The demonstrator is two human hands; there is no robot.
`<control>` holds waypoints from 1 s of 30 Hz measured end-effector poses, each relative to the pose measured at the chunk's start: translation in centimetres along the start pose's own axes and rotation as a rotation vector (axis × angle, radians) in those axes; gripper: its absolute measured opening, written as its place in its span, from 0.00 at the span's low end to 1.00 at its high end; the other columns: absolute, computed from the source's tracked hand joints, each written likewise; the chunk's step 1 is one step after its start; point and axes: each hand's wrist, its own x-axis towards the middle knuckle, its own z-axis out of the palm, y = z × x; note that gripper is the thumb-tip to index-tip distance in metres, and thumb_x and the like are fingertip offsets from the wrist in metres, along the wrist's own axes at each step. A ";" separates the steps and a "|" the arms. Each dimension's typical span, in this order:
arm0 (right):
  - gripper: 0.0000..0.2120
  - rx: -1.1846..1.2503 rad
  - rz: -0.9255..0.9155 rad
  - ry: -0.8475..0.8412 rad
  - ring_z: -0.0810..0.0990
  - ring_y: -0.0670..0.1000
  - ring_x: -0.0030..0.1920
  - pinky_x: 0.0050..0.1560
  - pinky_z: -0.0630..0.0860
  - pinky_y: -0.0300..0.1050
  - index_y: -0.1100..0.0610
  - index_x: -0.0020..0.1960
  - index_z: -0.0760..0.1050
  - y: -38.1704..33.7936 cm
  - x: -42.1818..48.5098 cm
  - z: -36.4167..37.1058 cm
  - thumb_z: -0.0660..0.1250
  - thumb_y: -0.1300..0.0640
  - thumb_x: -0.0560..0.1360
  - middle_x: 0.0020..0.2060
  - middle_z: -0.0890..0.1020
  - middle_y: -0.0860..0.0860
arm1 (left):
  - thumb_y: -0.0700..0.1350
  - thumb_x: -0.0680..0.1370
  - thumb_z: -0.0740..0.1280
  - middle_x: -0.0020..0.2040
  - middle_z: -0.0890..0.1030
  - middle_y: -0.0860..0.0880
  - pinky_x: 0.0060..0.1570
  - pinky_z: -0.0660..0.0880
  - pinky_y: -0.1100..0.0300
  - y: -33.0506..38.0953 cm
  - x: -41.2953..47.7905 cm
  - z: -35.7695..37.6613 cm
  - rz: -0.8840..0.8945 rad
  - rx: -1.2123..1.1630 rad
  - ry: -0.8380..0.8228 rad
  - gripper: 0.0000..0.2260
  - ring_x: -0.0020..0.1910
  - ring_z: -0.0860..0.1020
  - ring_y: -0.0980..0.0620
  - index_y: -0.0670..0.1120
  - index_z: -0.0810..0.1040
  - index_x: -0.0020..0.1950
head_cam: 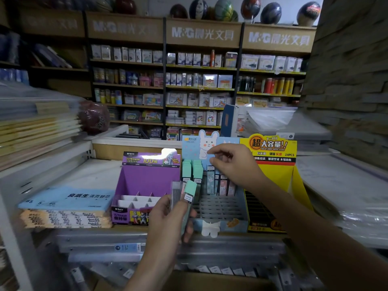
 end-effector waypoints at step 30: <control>0.04 -0.193 -0.095 -0.026 0.68 0.41 0.45 0.48 0.63 0.32 0.53 0.46 0.81 1.0 0.2 1.9 0.76 0.58 0.73 0.41 0.75 0.41 | 0.42 0.81 0.66 0.37 0.84 0.42 0.21 0.67 0.61 -0.5 -0.1 -0.9 -0.036 -0.045 -0.005 0.04 0.24 0.73 0.50 0.42 0.77 0.50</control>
